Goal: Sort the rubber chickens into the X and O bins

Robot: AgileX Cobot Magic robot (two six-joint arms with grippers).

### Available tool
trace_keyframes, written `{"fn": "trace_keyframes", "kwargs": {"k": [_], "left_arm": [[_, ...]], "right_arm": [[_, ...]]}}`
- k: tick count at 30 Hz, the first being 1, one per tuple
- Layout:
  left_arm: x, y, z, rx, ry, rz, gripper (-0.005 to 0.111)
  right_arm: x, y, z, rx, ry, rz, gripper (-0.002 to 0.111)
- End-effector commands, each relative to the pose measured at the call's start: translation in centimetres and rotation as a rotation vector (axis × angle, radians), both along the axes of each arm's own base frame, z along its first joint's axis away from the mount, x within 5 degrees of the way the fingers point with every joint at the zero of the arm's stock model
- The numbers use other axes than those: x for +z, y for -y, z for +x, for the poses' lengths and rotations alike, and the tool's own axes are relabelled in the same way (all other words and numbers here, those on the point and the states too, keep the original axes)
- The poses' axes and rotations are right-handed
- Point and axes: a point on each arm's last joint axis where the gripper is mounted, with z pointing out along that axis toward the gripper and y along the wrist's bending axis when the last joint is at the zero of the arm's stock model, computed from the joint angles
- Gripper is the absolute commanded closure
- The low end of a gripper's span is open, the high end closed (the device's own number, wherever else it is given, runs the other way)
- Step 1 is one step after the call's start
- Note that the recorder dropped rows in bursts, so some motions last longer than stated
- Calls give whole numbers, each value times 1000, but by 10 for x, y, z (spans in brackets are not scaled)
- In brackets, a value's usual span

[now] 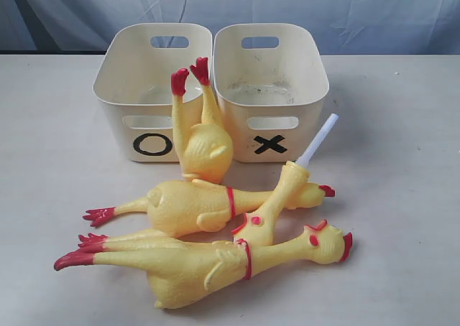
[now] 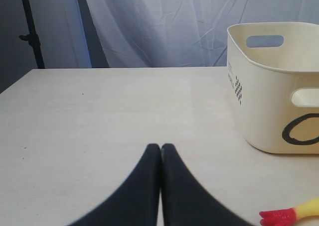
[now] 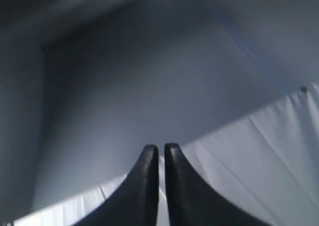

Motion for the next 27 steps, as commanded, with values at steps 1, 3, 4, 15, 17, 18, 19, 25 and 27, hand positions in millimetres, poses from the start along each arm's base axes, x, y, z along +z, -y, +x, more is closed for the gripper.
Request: {"fn": "trace_keyframes", "kwargs": {"k": [1,3,4,15,17,18,19,25,27], "left_arm": [[2,0,0,-3,21,-3,107],[2,0,0,-3,21,-3,107],[2,0,0,-3,21,-3,107],[2,0,0,-3,21,-3,107],[2,0,0,-3,21,-3,107],[2,0,0,-3,21,-3,107],[2,0,0,-3,21,-3,107],[2,0,0,-3,21,-3,107],[2,0,0,-3,21,-3,107]], "right_arm": [[50,-4,-37,-35,243,-67,102],[72,-6,-52,-49,319,-98,102],[83,-8,-58,-58,347,-121,102],[184,-8,-27,-111,-262,-192,102],[185,-5,-2,-90,-600,-180,102],[184,-4,8,-75,-705,-182,102],[181,-5,21,-44,-813,-182,102],[146,-17,92,128,-1294,-185,102],[133,-20,112,143,-1428,-188,102]]}}
